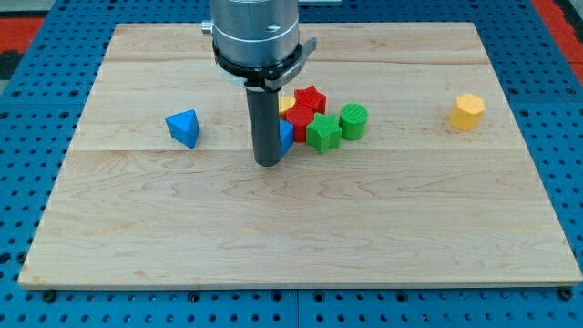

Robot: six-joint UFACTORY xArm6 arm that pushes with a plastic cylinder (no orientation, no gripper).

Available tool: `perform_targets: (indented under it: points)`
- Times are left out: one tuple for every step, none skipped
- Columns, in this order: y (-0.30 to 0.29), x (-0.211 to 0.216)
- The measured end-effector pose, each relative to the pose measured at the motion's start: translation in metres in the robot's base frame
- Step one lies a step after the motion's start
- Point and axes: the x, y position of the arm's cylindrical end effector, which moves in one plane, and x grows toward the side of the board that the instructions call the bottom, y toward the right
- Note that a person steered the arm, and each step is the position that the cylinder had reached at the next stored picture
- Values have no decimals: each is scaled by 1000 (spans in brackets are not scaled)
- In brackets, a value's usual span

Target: Place a green circle into the red star

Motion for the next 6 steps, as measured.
perform_targets:
  points:
    - [42, 14]
    - [96, 18]
    - [162, -23]
    - [132, -52]
    - [101, -56]
    - [157, -16]
